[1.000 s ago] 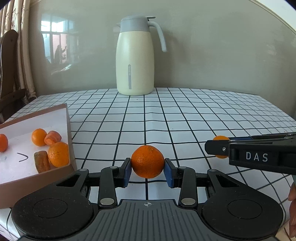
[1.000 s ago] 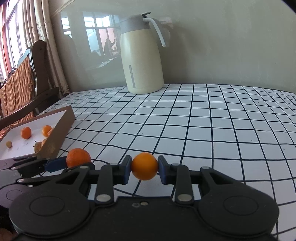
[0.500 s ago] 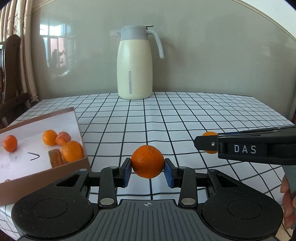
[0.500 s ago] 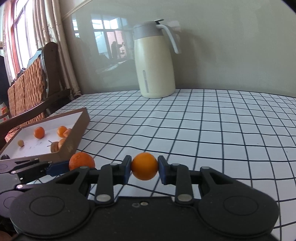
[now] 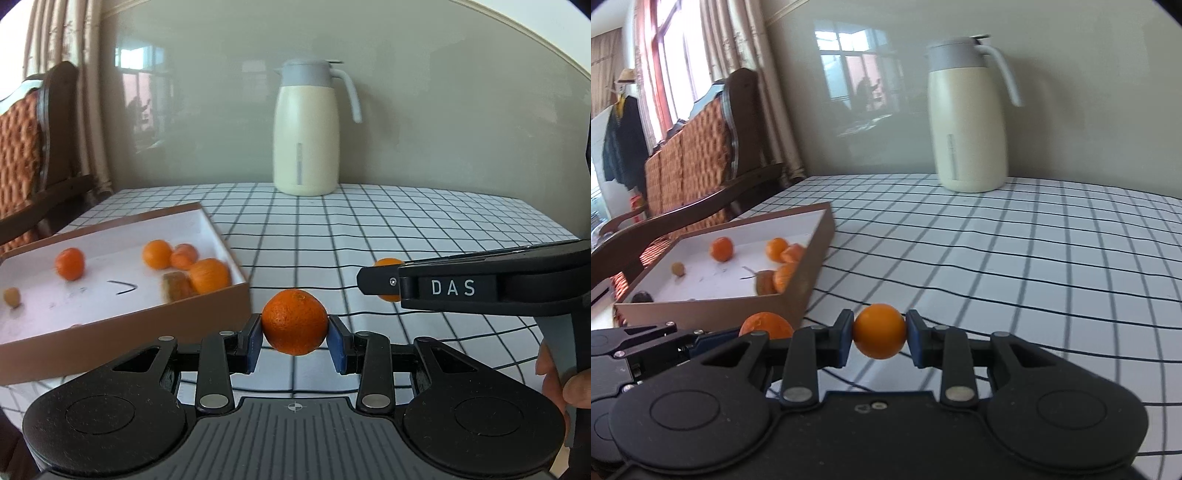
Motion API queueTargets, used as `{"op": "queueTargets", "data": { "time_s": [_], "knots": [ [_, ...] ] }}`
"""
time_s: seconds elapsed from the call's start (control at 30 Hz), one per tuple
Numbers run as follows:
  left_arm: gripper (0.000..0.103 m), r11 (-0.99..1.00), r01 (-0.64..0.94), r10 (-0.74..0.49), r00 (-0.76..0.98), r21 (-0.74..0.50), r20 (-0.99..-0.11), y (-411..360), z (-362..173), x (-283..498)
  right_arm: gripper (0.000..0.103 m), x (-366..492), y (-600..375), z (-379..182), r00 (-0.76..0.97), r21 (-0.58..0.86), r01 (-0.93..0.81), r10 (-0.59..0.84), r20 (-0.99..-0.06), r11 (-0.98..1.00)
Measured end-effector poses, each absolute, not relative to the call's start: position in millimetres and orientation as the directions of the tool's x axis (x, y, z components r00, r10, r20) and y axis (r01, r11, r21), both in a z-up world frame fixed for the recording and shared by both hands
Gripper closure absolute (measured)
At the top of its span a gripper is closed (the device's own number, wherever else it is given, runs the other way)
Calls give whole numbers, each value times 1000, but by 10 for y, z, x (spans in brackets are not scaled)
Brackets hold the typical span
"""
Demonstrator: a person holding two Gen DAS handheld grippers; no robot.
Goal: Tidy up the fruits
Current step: 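Carry both held oranges over the white box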
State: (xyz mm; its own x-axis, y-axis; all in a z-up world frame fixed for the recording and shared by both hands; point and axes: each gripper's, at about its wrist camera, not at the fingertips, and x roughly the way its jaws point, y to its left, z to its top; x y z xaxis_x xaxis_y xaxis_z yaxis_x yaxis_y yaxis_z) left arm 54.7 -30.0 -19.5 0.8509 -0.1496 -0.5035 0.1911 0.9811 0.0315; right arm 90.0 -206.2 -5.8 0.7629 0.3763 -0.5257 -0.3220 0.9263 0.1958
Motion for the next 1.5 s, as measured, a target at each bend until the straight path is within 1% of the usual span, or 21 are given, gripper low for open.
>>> {"op": "queueTargets", "data": {
  "time_s": [0.3, 0.7, 1.13, 1.5],
  "knots": [
    [65, 994, 111, -96, 874, 4, -477, 59, -137, 458, 81, 910, -1767, -12, 750, 205, -383, 433, -500, 901],
    [65, 1000, 6, -15, 897, -23, -441, 446, -73, 438, 81, 919, -1440, 77, 751, 213, -452, 499, -433, 866],
    [65, 989, -129, 89, 903, -67, -421, 947, -36, 468, 81, 993, -1191, 140, 761, 219, -477, 524, -381, 851],
    [65, 975, -209, 163, 899, -70, -407, 1248, -6, 484, 81, 1068, -1043, 144, 774, 230, -475, 528, -351, 849]
  ]
}}
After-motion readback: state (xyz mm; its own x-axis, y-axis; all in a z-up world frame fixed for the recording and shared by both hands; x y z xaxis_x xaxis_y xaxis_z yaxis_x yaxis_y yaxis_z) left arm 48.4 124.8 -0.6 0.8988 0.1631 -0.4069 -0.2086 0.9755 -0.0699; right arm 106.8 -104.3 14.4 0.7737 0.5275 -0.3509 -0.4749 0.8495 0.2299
